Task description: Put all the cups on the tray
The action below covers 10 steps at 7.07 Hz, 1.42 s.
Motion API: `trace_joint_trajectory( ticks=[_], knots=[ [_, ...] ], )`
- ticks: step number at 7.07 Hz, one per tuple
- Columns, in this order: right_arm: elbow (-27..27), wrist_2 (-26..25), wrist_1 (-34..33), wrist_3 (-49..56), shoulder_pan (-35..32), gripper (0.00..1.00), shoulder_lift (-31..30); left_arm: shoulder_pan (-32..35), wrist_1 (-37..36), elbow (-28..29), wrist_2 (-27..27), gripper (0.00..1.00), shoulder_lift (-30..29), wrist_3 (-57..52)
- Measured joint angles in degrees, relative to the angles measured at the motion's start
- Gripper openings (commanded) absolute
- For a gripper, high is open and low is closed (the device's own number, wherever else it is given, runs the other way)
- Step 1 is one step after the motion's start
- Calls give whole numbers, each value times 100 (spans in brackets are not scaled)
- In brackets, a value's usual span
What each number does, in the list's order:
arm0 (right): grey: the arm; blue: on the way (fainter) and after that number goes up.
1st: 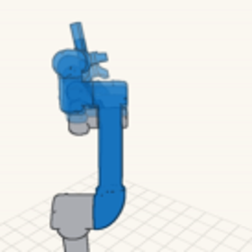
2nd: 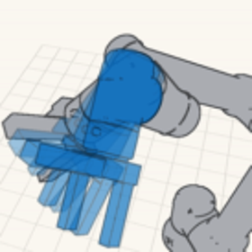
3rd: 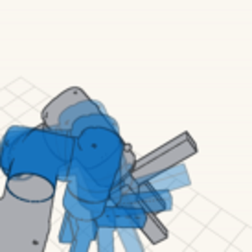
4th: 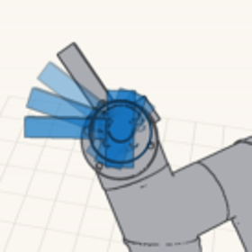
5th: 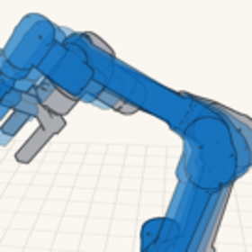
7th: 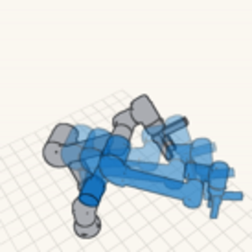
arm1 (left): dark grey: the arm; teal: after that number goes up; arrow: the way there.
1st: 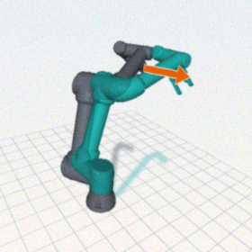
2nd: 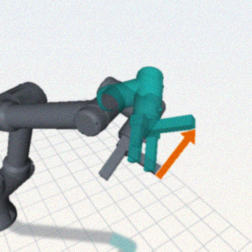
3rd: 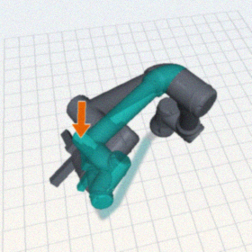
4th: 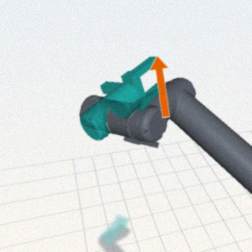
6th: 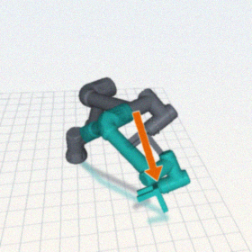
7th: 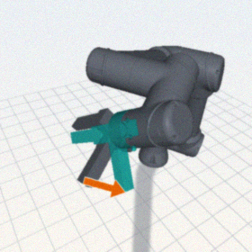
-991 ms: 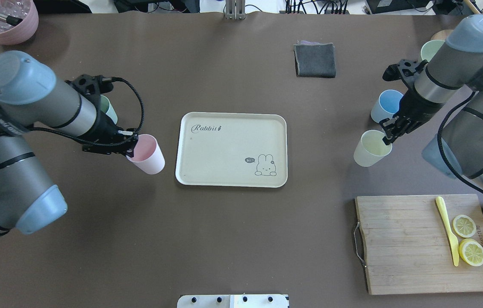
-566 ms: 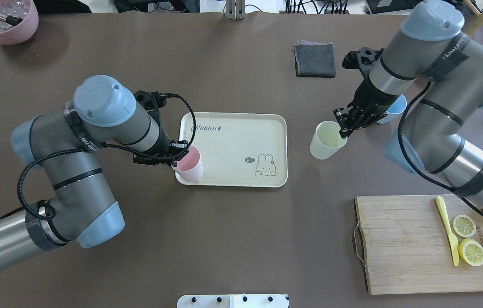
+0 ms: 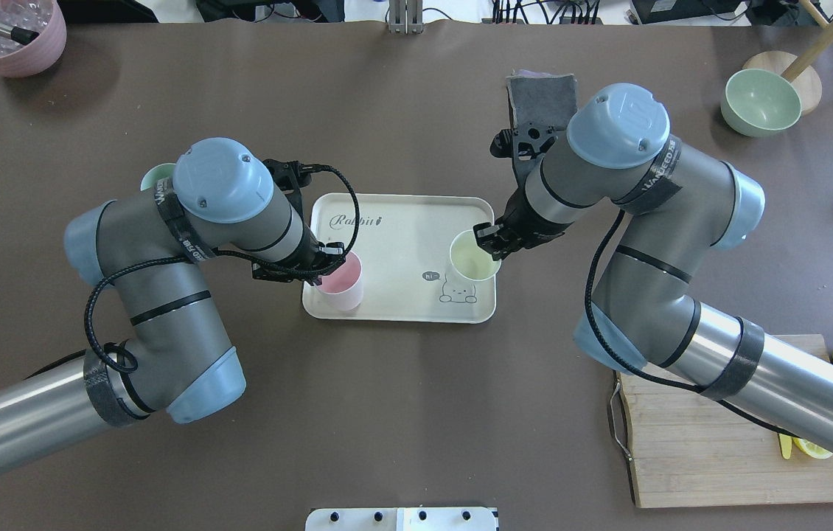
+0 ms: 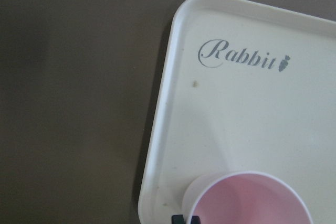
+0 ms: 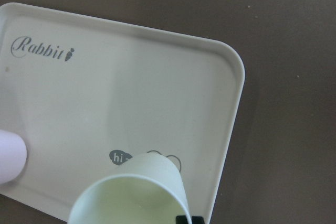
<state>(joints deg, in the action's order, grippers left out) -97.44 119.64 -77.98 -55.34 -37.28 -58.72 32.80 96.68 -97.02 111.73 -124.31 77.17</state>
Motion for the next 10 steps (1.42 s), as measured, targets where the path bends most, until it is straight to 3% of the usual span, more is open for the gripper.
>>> trace_joint_trajectory(
  ticks=[1,2,4,6,8,10],
  knots=[
    [16,-56,40,-66,93,74,27,-1,-2,5,-22,98,-19,1],
    [20,-86,34,-103,138,100,36,-1,-6,3,-32,98,-47,5],
    [-11,-171,-30,-220,131,100,37,49,-63,-107,-31,98,-46,-6],
    [-230,146,-313,-184,-307,100,-4,462,-530,-632,21,98,183,-595],
    [-391,765,-702,671,-1215,100,-370,1115,-731,-898,102,98,736,-2023],
    [-345,1048,-1094,1992,-2038,100,-779,1749,-651,-591,280,98,1120,-3377]
  ],
)
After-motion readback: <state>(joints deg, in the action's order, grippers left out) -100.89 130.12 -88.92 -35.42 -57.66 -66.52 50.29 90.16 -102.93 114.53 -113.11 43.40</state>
